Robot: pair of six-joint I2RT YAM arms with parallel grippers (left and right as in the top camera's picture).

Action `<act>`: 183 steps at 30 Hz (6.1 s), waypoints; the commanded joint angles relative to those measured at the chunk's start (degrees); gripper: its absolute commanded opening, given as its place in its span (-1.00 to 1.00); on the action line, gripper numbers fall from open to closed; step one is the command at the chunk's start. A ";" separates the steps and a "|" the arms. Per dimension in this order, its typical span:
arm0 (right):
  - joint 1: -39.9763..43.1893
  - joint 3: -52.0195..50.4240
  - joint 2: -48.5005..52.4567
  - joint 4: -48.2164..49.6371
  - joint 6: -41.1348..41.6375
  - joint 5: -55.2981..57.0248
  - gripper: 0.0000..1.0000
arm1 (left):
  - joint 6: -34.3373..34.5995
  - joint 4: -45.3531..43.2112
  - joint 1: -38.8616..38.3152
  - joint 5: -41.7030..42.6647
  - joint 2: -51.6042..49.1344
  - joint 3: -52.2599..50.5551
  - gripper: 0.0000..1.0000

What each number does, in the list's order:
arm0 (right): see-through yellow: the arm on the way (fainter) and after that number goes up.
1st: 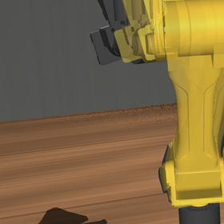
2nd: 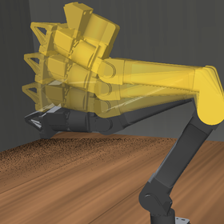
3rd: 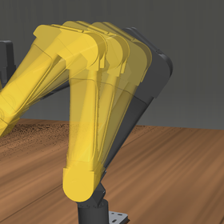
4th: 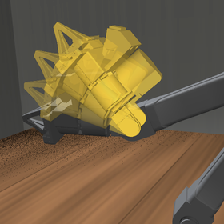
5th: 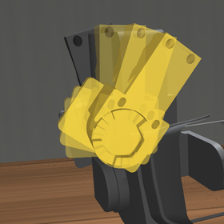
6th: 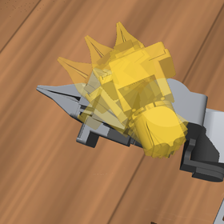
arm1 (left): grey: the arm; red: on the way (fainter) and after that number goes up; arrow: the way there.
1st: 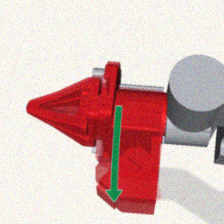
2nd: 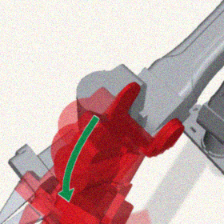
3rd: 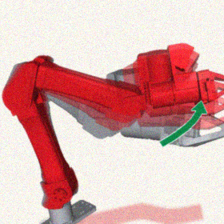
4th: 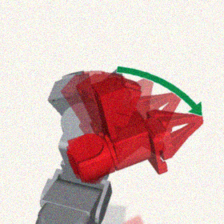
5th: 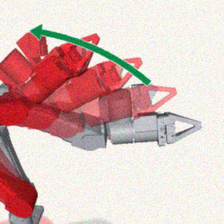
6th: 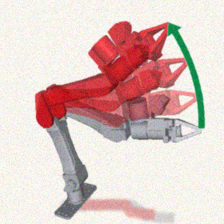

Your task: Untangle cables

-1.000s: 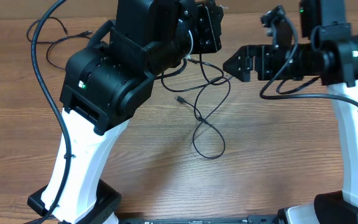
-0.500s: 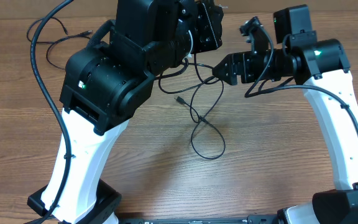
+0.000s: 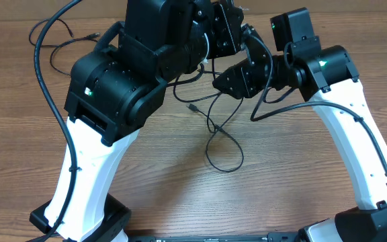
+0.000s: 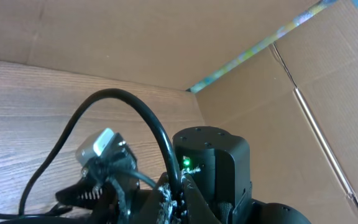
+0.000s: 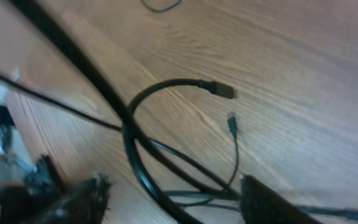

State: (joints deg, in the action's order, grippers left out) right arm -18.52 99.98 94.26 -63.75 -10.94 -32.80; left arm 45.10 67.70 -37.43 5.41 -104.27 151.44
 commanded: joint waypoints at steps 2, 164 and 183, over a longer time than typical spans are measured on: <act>0.11 -0.28 0.07 0.20 0.22 -0.31 -0.38 | 0.74 -0.26 -0.09 0.52 0.50 0.11 -0.92; -25.99 -35.95 13.16 42.62 1.40 24.15 0.59 | -2.95 -1.44 22.40 18.45 4.63 0.28 -0.92; -25.77 -35.98 17.86 41.44 -1.38 28.13 0.50 | -2.93 -1.03 22.40 18.43 4.63 0.28 -0.91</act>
State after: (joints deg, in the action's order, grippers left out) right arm -44.51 64.16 110.59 -22.00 -12.38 -5.32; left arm 43.27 66.30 -14.66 23.35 -100.09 151.17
